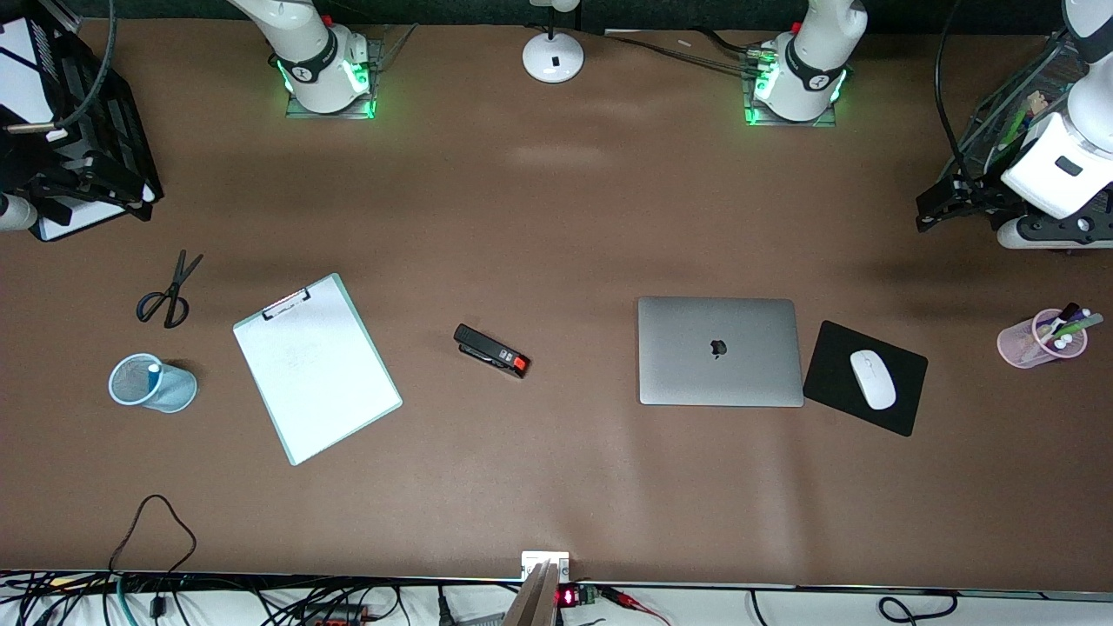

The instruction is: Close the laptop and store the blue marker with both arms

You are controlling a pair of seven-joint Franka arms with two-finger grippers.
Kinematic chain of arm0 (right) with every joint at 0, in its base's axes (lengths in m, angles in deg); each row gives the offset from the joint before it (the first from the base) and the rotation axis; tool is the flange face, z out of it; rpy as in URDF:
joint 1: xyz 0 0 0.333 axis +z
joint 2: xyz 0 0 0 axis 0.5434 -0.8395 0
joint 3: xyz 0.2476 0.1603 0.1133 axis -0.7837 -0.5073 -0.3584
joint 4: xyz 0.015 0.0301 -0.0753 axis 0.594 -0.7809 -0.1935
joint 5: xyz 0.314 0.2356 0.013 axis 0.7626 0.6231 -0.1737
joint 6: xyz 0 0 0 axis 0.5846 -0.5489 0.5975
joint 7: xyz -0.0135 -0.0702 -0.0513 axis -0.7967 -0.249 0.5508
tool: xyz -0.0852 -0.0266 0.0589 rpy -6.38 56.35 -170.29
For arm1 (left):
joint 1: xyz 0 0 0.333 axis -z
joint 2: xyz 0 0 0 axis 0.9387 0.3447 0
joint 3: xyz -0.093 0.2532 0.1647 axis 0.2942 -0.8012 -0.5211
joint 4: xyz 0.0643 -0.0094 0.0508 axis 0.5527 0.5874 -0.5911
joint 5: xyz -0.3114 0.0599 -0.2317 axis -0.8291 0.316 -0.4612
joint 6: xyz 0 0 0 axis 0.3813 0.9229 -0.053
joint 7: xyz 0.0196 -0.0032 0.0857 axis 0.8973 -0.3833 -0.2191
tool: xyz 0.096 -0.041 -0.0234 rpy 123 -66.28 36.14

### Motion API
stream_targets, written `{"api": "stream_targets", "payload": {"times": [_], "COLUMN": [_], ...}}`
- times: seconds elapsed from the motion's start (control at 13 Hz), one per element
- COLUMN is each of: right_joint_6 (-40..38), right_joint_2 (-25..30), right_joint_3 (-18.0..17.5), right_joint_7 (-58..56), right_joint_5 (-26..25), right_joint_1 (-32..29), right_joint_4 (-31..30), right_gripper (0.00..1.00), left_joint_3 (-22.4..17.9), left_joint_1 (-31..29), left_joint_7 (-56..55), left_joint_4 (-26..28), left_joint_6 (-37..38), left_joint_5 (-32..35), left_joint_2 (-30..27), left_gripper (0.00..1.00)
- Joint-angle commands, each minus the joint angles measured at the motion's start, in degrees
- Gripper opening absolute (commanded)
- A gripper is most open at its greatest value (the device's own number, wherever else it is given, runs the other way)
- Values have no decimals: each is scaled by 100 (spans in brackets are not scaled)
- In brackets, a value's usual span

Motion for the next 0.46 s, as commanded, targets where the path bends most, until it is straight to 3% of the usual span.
{"api": "stream_targets", "payload": {"times": [0.0,0.39], "right_joint_6": [-113,-122], "right_joint_2": [152,152], "right_joint_3": [25,16], "right_joint_7": [110,109], "right_joint_5": [82,55], "right_joint_1": [54,54], "right_joint_4": [-131,-131], "right_gripper": [100,100], "left_joint_3": [-8,-8], "left_joint_1": [23,50], "left_joint_7": [62,89], "left_joint_4": [-226,-226], "left_joint_6": [112,112], "left_joint_5": [-36,-36], "left_joint_2": [126,126], "left_gripper": [100,100]}}
